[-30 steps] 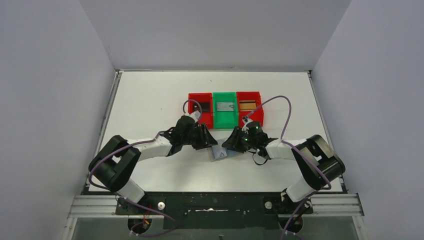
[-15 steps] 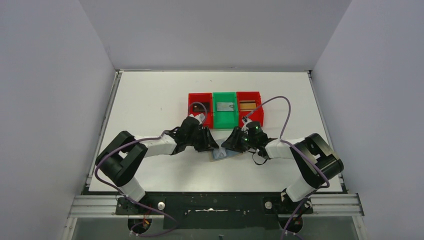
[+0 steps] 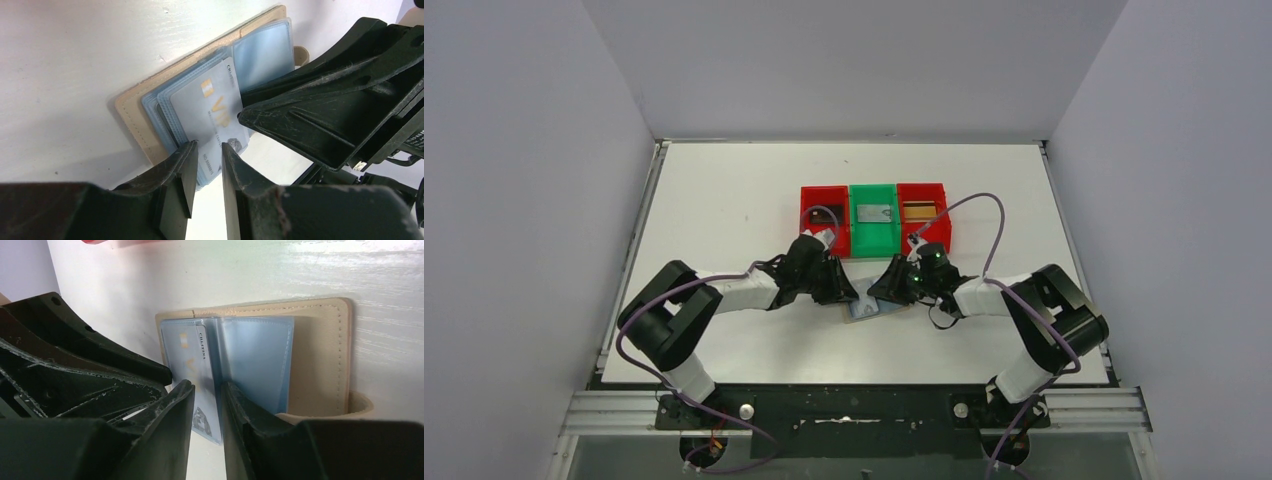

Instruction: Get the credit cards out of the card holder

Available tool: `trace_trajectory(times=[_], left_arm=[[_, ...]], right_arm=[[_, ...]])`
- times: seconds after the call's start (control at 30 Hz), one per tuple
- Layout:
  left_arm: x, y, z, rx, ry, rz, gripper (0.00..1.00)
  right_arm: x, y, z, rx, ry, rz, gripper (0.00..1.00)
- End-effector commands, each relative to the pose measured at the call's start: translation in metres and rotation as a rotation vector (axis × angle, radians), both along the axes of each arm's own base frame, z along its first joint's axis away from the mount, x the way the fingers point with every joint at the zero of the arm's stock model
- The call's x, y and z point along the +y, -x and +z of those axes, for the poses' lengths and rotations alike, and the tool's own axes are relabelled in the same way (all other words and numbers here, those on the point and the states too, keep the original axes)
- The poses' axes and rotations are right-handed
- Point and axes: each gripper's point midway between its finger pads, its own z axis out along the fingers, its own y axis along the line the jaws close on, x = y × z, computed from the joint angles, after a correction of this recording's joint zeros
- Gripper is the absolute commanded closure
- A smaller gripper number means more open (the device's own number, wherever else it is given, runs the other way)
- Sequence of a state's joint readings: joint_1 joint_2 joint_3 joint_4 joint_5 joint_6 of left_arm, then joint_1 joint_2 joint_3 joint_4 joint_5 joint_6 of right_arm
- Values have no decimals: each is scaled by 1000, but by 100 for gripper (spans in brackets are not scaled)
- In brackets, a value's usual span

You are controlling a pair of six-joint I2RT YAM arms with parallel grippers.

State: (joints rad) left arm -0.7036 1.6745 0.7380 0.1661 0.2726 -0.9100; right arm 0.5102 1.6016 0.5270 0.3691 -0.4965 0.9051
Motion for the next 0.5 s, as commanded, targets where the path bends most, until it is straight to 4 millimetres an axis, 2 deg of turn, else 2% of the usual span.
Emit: trace_trajectory(times=[0.0,0.17,0.47], left_arm=[[7,1,-11,-7,-72,-3,76],[13,-1,-13,-17,-120,2,78],[23,-2,-22,-17,-200,14,80]], right_arm=[[7,-5,9,-31,-50,12,74],[4,-6,9,-28,-69,-5,84],[-4,-5,7,-23,-90,-29,95]])
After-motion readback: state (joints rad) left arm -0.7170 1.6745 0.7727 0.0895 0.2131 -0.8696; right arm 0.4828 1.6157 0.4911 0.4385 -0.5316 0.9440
